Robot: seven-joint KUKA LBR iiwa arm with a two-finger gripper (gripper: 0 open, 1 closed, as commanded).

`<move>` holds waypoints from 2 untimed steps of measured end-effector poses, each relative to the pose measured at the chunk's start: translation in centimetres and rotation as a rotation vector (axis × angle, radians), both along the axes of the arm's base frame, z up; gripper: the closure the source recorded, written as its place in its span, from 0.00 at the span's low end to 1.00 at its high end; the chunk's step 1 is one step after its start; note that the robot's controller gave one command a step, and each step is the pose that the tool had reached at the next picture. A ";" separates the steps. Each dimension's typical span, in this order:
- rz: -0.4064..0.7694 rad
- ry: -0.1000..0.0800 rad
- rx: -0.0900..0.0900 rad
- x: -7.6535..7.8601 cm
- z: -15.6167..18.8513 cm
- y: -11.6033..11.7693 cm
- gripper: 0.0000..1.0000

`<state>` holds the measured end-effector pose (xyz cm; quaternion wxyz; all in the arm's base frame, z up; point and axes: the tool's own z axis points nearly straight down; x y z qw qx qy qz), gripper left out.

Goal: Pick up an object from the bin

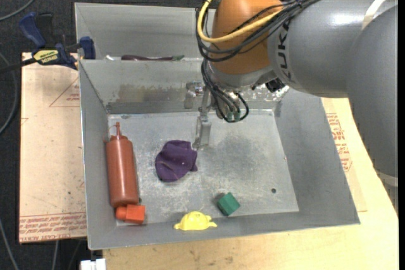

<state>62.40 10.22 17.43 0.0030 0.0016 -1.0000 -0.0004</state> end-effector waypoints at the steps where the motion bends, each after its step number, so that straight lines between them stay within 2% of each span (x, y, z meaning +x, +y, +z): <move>1: -0.002 -0.008 0.001 0.1 0.5 0.0 0.00; 2: 0.083 -0.010 0.001 -0.7 -3.4 0.1 0.00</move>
Offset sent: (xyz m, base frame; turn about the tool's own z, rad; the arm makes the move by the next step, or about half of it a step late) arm -0.0249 0.0022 -0.1013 -0.2181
